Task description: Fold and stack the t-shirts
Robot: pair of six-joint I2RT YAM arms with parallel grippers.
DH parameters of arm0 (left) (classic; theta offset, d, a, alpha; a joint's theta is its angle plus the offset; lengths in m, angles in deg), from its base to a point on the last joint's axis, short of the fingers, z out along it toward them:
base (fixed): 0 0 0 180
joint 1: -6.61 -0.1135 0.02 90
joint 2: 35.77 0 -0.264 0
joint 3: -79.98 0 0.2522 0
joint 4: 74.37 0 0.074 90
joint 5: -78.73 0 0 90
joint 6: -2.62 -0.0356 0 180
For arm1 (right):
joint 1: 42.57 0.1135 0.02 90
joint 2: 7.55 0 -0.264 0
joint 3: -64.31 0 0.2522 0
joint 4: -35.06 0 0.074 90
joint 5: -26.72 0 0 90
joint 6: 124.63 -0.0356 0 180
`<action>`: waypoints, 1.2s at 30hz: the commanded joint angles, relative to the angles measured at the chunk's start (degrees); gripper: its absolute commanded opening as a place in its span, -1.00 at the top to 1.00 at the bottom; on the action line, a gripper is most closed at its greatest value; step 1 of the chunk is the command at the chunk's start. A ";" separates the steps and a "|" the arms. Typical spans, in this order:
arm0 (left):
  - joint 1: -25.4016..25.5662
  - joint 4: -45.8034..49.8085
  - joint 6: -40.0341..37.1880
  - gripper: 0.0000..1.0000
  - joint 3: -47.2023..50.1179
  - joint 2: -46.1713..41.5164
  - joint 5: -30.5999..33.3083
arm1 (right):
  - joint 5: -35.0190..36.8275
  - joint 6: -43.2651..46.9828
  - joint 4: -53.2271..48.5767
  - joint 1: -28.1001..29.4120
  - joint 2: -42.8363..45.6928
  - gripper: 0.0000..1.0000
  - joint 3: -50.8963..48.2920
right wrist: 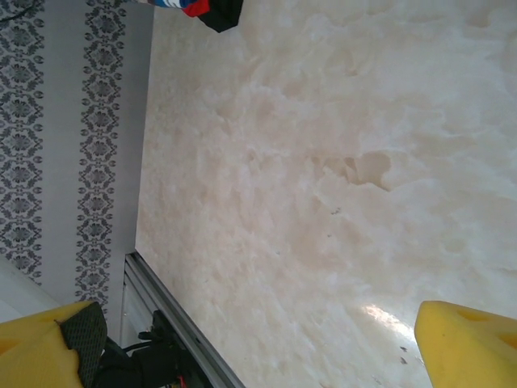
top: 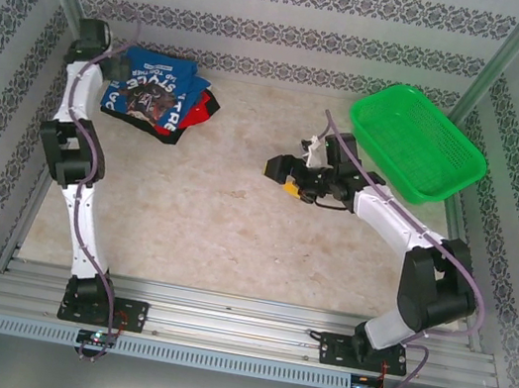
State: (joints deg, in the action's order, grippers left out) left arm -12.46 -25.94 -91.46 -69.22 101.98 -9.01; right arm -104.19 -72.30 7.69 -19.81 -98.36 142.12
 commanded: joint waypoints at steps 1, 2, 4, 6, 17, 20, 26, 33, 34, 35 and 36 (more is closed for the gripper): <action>-1.82 -2.30 4.99 -1.00 -4.30 -8.74 -2.60 | 1.88 2.33 -4.08 0.53 -0.04 -0.96 4.90; -1.84 -1.88 5.74 -1.00 -4.48 -10.46 -4.06 | 2.76 3.74 -6.23 0.32 0.39 -0.96 6.16; -1.70 -1.08 7.52 -1.00 -3.86 -14.14 -9.04 | 5.84 6.97 -10.19 -0.57 2.37 -0.96 8.39; -1.36 -0.09 10.02 -1.00 -0.58 -20.59 -13.87 | 11.61 11.00 -14.41 -2.65 6.34 -0.96 9.91; 8.39 -36.92 18.36 -1.00 91.27 -85.73 -7.18 | 44.79 27.98 15.27 -21.50 42.54 -0.96 -35.50; 11.78 -49.10 14.52 -1.00 111.07 -94.97 -2.42 | 51.36 30.22 24.51 -21.76 45.03 -0.96 -46.24; 13.27 -69.64 14.54 -1.00 124.41 -85.57 1.31 | 46.96 30.80 44.71 -21.98 37.47 -0.97 -54.18; 13.71 -97.66 11.34 -1.00 122.22 -54.44 -0.86 | 43.86 32.35 60.88 -22.50 18.77 -0.96 -48.93; 13.84 -99.53 10.47 -1.00 121.51 -51.68 -1.99 | 44.06 33.41 60.24 -22.48 17.49 -0.96 -47.48; 14.64 -100.19 8.48 -1.00 121.15 -49.60 -5.04 | 44.45 34.06 61.76 -22.71 15.67 -0.96 -46.90; 15.60 -102.71 7.45 -1.00 120.90 -46.74 -5.05 | 43.98 33.79 64.93 -23.25 12.85 -0.96 -47.17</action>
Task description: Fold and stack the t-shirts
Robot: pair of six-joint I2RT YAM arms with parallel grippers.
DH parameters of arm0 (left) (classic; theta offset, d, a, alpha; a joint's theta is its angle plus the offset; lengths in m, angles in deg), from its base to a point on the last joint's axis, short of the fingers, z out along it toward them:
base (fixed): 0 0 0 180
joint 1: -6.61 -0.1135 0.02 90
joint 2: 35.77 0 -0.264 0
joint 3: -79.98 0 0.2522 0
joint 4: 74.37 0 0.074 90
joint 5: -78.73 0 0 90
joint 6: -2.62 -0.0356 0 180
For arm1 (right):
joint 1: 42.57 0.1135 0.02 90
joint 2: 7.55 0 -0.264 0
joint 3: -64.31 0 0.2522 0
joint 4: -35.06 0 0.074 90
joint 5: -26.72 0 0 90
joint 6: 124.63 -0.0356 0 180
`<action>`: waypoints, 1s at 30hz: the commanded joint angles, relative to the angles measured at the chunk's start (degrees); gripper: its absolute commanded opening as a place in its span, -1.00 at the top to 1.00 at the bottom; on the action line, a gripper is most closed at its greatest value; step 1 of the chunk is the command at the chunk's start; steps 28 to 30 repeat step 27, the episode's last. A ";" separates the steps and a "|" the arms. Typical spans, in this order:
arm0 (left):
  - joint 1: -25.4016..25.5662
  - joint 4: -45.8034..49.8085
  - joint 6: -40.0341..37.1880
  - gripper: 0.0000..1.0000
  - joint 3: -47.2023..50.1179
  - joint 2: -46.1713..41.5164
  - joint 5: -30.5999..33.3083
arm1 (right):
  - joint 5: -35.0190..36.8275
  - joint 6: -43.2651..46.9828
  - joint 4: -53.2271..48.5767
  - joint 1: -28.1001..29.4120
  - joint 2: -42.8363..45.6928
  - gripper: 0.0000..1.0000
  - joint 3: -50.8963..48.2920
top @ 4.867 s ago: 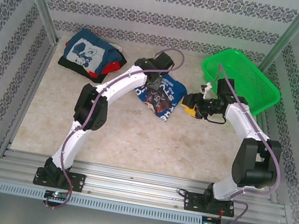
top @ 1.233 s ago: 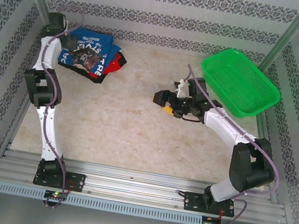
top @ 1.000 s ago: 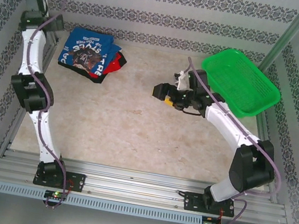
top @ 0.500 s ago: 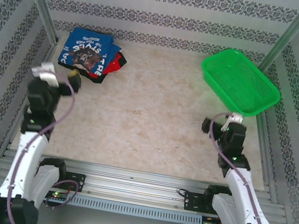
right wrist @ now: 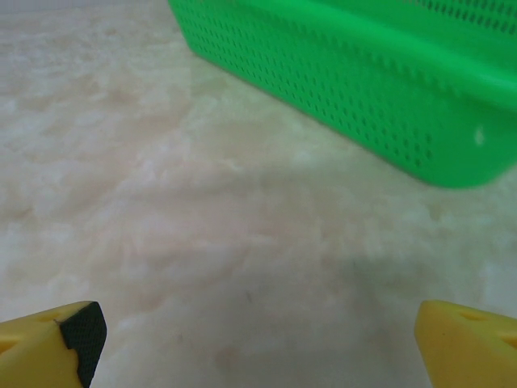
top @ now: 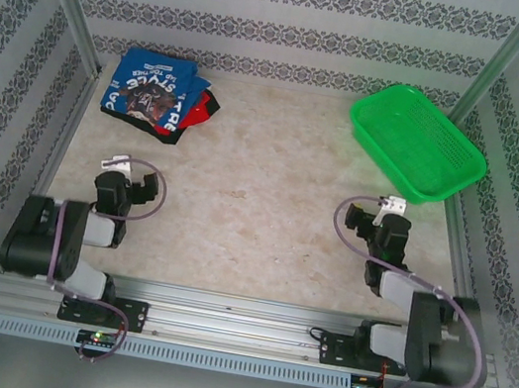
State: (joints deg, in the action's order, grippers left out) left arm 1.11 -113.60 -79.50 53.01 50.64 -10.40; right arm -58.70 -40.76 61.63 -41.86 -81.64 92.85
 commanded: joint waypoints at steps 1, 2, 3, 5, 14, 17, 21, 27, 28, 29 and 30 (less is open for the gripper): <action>2.17 -18.00 -4.56 -1.00 -1.73 6.60 -3.58 | -1.80 1.67 13.88 -1.72 -6.64 -0.96 1.89; 2.16 -12.87 -4.52 -1.00 -2.82 4.69 -3.63 | -2.16 0.96 16.68 -2.15 -10.33 -0.97 2.14; 2.22 -5.30 -4.58 -1.00 -4.67 2.58 -3.95 | -2.37 0.76 20.61 -2.25 -14.22 -0.96 2.79; 2.31 -9.18 -5.24 -1.00 -5.42 5.42 -4.99 | -2.77 1.92 12.45 -1.68 -12.06 -0.96 5.51; 2.86 -2.64 -5.24 -1.00 -7.68 4.15 -3.06 | -3.20 4.29 9.25 -0.18 -12.05 -0.96 7.91; 2.86 -3.06 -5.25 -1.00 -7.59 4.30 -3.06 | -3.35 4.52 9.37 -0.10 -12.19 -0.96 7.89; 2.86 -3.00 -5.24 -1.00 -7.61 4.29 -3.06 | -4.36 4.53 10.20 -0.36 -12.76 -0.96 7.80; 2.84 -3.46 -5.24 -1.00 -7.36 4.29 -3.31 | -4.70 4.54 9.94 -0.54 -12.27 -0.96 7.56; 2.84 -3.46 -5.24 -1.00 -7.36 4.29 -3.31 | -4.70 4.54 9.94 -0.54 -12.27 -0.96 7.56; 2.84 -3.46 -5.24 -1.00 -7.36 4.29 -3.31 | -4.70 4.54 9.94 -0.54 -12.27 -0.96 7.56; 2.84 -3.46 -5.24 -1.00 -7.36 4.29 -3.31 | -4.70 4.54 9.94 -0.54 -12.27 -0.96 7.56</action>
